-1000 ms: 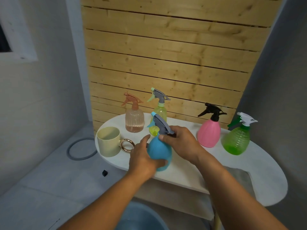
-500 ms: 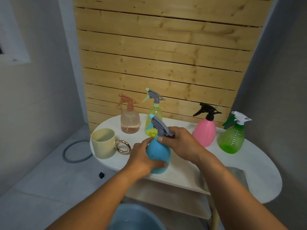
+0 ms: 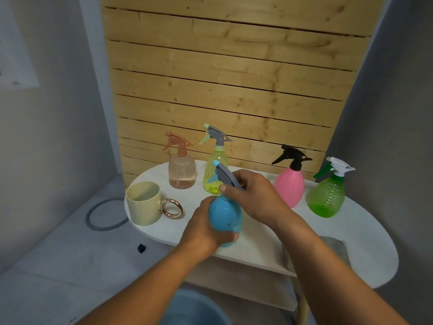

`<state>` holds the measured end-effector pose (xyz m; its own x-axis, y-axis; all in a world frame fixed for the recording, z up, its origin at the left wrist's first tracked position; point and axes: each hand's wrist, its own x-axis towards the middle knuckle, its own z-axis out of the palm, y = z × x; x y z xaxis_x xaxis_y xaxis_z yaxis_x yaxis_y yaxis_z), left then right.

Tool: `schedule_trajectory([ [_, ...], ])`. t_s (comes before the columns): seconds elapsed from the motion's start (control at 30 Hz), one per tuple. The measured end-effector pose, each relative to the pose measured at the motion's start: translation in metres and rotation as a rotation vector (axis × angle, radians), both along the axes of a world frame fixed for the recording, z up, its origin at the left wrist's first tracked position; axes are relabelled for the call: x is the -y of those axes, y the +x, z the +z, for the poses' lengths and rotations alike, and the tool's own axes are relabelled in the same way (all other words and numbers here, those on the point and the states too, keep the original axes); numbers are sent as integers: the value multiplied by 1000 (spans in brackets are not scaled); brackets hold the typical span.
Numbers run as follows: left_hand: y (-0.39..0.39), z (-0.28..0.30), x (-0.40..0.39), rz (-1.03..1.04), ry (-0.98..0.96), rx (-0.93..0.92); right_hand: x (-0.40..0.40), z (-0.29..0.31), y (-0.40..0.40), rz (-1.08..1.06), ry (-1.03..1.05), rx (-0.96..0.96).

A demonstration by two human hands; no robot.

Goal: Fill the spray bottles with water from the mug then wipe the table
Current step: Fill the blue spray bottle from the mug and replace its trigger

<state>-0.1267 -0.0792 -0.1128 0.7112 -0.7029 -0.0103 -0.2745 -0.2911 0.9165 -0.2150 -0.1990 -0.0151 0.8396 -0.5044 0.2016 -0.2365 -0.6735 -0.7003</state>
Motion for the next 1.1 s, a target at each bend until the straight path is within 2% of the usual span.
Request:
schedule_trajectory([
  [0.07,-2,-4,5,61,-28,-48,1,6,3,-42,-80,-22],
  [0.23,-13,5,27,154,-43,107,19,38,10,-78,-188,-179],
  [0.33,-6,18,46,43,-135,28,46,64,17,-116,-173,-194],
  [0.47,2,28,65,-84,-106,-74,86,87,33,-144,-233,-229],
  [0.77,11,-3,101,-99,-300,-369,138,83,65,-161,-439,-358],
  [0.9,20,-18,114,-84,-315,-449,151,73,74,-158,-492,-382],
  [1.1,23,-28,128,-115,-283,-475,164,65,81,-155,-509,-394],
])
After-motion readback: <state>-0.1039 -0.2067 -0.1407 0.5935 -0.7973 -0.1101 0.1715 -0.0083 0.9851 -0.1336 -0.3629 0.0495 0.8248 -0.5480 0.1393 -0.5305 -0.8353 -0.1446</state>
